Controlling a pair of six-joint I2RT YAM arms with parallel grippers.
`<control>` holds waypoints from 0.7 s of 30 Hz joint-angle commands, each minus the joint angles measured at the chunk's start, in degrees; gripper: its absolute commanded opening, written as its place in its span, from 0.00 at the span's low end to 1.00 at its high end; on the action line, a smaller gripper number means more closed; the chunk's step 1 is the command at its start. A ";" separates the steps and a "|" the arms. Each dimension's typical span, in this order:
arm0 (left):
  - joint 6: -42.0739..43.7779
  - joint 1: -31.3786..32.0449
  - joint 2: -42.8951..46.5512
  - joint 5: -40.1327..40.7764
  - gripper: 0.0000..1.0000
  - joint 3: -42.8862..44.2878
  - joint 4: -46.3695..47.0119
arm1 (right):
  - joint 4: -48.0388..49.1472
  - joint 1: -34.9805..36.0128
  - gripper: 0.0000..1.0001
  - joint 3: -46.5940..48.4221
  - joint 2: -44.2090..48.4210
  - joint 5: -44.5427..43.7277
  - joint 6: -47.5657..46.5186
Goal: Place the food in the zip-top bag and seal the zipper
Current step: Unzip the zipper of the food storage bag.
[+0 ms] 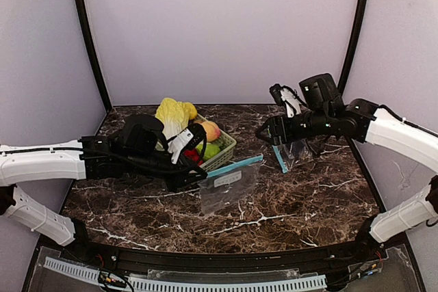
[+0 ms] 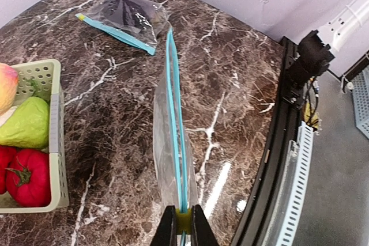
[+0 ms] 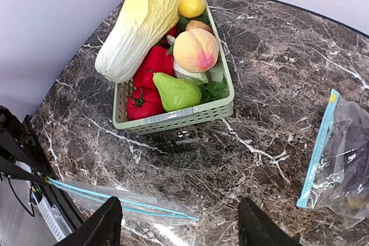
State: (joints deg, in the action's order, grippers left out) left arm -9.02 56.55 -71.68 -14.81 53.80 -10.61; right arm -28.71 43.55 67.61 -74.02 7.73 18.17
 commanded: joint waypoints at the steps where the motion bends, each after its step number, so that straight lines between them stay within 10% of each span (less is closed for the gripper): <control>1: -0.54 2.73 -0.81 17.23 0.01 -1.15 6.33 | 4.33 -0.57 0.76 0.23 -0.48 -2.46 13.94; 21: -1.14 14.90 -6.74 44.61 0.01 -3.06 15.39 | 25.51 3.54 0.58 -14.01 -3.89 7.86 36.66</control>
State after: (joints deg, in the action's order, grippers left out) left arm -9.69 70.85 -78.08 25.71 50.00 3.40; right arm -8.03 46.15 54.08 -75.59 13.98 52.29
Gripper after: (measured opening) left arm 0.056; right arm 0.621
